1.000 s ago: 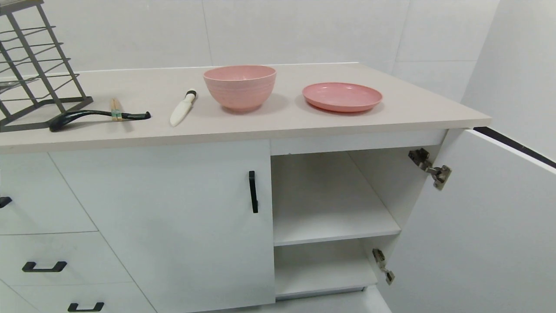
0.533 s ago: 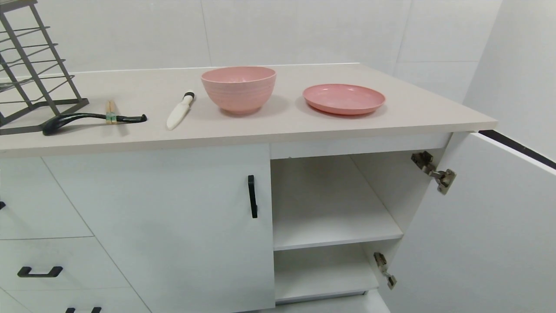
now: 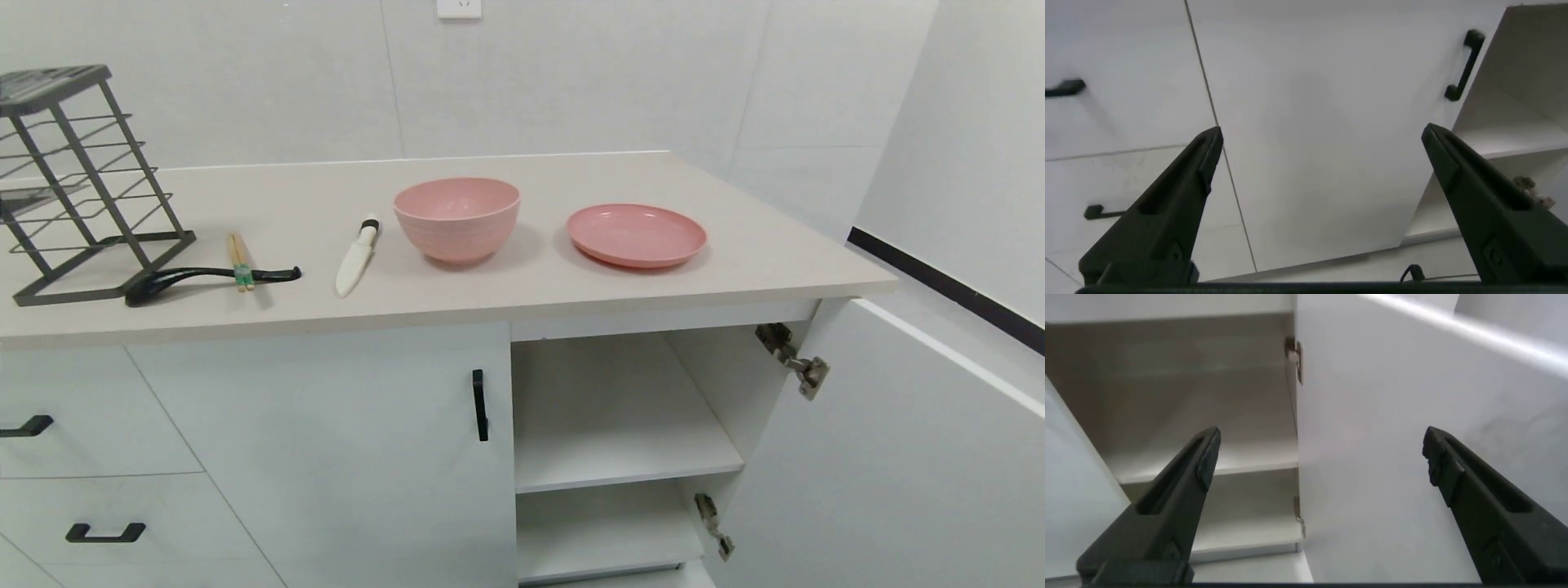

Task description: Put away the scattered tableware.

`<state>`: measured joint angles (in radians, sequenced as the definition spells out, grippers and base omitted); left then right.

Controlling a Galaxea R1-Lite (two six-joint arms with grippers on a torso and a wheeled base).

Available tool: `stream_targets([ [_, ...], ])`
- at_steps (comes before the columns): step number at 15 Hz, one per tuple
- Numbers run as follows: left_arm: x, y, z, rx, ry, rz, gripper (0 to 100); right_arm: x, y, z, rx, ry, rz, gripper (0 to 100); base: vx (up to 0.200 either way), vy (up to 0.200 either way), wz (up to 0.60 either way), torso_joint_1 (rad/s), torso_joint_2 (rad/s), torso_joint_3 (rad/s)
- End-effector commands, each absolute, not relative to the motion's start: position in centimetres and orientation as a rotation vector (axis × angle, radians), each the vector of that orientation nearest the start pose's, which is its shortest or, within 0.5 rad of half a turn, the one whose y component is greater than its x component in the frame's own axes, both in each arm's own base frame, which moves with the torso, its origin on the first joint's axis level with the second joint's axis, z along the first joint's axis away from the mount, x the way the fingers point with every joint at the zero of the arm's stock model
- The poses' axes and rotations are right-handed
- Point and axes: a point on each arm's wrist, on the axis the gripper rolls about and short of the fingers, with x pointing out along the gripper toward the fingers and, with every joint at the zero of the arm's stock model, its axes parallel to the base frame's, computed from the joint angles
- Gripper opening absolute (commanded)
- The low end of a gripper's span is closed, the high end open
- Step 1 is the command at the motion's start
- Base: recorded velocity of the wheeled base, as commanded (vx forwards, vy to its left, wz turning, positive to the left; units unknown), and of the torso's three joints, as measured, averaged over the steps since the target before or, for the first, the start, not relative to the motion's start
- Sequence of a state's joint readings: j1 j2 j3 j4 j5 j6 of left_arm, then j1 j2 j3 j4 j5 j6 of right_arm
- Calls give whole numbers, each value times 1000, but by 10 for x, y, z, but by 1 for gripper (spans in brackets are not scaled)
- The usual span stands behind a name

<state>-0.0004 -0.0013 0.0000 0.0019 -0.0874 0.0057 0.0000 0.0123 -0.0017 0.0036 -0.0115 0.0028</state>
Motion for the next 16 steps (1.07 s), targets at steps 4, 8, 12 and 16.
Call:
stream_targets([
  [4,-23,-2,75,8,3,-87,100,-22,0,76,3,17,-12,100,0,0,0,240,-474,-272],
  [8,-23,-2,75,7,4,-87,100,-22,0,76,3,17,-12,100,0,0,0,227,-463,-271],
  [12,-23,-2,75,6,4,-87,100,-22,0,76,3,17,-12,100,0,0,0,221,-494,-274],
  [16,-23,-2,75,6,3,-87,100,-22,0,76,3,17,-12,100,0,100,0,143,-320,-173],
])
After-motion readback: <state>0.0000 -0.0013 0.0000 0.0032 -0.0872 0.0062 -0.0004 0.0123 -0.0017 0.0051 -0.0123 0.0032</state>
